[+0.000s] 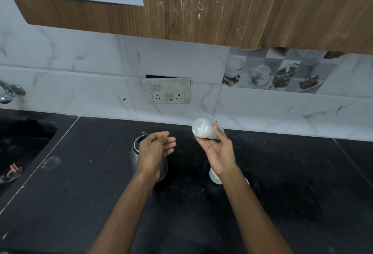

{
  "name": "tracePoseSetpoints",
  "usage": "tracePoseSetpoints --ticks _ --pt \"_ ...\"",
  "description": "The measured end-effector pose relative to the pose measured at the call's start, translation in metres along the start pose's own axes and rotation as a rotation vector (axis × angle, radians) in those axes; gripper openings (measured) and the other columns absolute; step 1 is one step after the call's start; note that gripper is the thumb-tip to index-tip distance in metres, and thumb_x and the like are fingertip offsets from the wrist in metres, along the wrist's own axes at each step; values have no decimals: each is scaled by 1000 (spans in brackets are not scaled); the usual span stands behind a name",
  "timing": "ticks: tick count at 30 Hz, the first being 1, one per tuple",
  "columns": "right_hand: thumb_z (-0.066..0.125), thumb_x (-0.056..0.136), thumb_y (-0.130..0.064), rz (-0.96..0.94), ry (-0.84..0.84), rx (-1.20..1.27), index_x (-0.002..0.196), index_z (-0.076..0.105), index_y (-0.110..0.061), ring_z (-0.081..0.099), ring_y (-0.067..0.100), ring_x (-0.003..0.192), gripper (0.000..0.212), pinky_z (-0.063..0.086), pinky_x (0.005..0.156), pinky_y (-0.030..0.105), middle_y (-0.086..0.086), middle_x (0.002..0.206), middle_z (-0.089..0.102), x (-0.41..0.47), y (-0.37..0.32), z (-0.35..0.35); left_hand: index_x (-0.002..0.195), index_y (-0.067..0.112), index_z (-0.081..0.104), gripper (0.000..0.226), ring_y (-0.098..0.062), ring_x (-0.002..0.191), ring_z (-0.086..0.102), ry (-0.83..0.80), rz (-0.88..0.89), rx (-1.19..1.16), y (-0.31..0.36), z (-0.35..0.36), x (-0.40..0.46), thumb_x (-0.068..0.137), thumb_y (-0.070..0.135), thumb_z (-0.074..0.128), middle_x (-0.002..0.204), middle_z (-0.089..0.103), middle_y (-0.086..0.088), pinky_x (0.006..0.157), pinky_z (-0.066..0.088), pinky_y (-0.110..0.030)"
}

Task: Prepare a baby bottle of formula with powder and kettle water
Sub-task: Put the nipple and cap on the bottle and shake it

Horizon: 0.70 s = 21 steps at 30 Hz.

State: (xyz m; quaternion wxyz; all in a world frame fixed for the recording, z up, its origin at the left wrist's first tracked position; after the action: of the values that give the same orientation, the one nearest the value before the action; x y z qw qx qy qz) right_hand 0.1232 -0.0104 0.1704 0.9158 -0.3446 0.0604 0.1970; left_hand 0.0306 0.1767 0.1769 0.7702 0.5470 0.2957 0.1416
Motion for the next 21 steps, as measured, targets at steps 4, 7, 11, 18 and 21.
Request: tracePoseSetpoints --ticks 4,7,11,18,21 --pt "68 98 -13 16 20 16 136 52 -2 66 44 121 44 58 96 55 29 140 60 -3 6 -4 112 3 70 18 -28 92 76 3 -11 9 -1 2 -1 104 0 55 104 79 -19 82 63 -35" --pt "68 96 -16 61 12 46 139 53 -1 65 44 123 48 54 102 55 29 140 61 -6 10 -6 111 3 71 18 -28 93 76 2 -8 7 -1 3 0 103 0 55 104 79 -19 81 63 -34" --pt "68 94 -13 77 -8 121 142 50 0 62 46 126 53 55 102 55 30 136 63 -8 11 -7 110 3 71 18 -28 94 76 1 -16 -9 -3 5 1 103 -1 55 104 79 -19 83 62 -36" --pt "63 102 -21 83 -14 213 134 55 0 60 49 128 39 53 104 58 29 136 62 -9 13 -11 112 2 71 19 -24 90 76 -29 -20 -11 -3 11 -2 102 -1 55 103 79 -17 81 62 -33" --pt "64 101 -27 43 -12 217 122 62 0 64 45 125 34 60 95 53 26 127 69 -9 9 -8 111 3 71 18 -24 90 76 -16 -22 -21 -5 9 0 102 -2 55 103 79 -18 81 62 -34"
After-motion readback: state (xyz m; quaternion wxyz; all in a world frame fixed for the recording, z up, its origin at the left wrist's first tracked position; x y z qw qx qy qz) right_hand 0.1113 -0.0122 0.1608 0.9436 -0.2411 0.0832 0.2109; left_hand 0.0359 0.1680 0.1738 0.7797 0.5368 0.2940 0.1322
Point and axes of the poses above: each hand's wrist, its own x-axis towards the middle knuckle, its own z-axis out of the palm, y = z × x, the point moved 8 cm from there along x, towards the middle knuckle
